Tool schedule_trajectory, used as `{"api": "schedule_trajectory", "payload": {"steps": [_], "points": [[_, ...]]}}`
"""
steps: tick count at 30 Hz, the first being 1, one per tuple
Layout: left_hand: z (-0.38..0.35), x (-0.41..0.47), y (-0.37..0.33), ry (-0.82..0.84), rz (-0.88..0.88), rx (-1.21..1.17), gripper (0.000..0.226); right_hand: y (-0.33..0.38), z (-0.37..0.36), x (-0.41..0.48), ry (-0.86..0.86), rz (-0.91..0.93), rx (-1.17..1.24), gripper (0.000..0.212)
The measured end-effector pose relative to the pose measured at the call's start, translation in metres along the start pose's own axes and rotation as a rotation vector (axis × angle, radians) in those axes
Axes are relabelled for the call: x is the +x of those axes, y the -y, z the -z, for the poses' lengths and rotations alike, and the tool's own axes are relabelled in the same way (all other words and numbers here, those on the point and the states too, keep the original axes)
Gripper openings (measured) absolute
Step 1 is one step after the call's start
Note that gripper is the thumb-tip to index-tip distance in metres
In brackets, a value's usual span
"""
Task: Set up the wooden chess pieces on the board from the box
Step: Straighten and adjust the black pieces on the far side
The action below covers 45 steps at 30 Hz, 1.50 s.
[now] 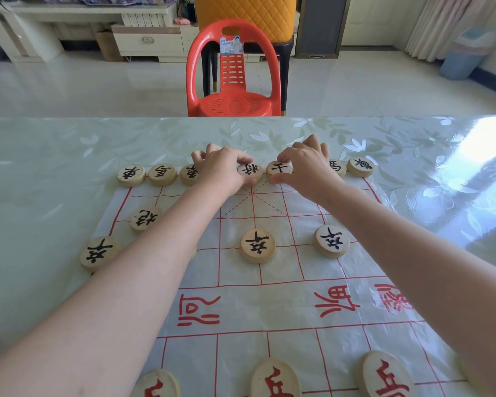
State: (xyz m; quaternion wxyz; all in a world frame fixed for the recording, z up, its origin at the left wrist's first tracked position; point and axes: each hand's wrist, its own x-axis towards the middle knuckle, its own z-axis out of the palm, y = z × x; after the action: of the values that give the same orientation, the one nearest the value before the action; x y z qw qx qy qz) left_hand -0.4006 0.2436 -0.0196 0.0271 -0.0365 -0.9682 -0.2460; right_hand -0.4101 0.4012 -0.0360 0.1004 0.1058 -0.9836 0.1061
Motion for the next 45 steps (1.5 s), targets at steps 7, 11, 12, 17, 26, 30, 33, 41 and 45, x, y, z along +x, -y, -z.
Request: {"api": "schedule_trajectory", "payload": {"steps": [7,11,12,17,26,30,33,41,45], "points": [[-0.003,0.003,0.002,-0.004,0.003,0.02,0.048,0.001,0.001,0.002,0.026,0.0,-0.027,0.054],[-0.003,0.003,0.002,-0.005,-0.008,0.025,0.047,0.001,0.0,0.002,0.029,-0.006,-0.038,0.055],[-0.003,0.003,0.002,-0.002,-0.006,0.024,0.047,0.001,0.0,0.002,0.027,-0.01,-0.032,0.055],[-0.002,0.002,-0.002,0.02,0.009,0.038,0.047,0.003,0.001,0.001,0.038,-0.013,-0.043,0.054],[-0.004,-0.003,-0.003,0.014,0.018,0.027,0.044,0.002,-0.002,0.001,0.014,-0.02,-0.034,0.055],[-0.003,-0.002,-0.003,0.035,0.016,0.024,0.045,0.002,-0.003,0.0,0.008,-0.02,-0.051,0.057],[0.0,-0.007,-0.003,0.064,-0.006,0.018,0.055,0.0,0.0,-0.003,0.012,-0.02,-0.032,0.065],[0.004,-0.011,-0.021,-0.027,-0.151,-0.051,0.048,-0.058,0.041,-0.015,-0.04,-0.204,0.267,0.039],[-0.015,0.001,-0.04,-0.006,-0.23,0.002,0.048,-0.081,0.038,-0.023,0.015,-0.302,0.337,0.039]]}}
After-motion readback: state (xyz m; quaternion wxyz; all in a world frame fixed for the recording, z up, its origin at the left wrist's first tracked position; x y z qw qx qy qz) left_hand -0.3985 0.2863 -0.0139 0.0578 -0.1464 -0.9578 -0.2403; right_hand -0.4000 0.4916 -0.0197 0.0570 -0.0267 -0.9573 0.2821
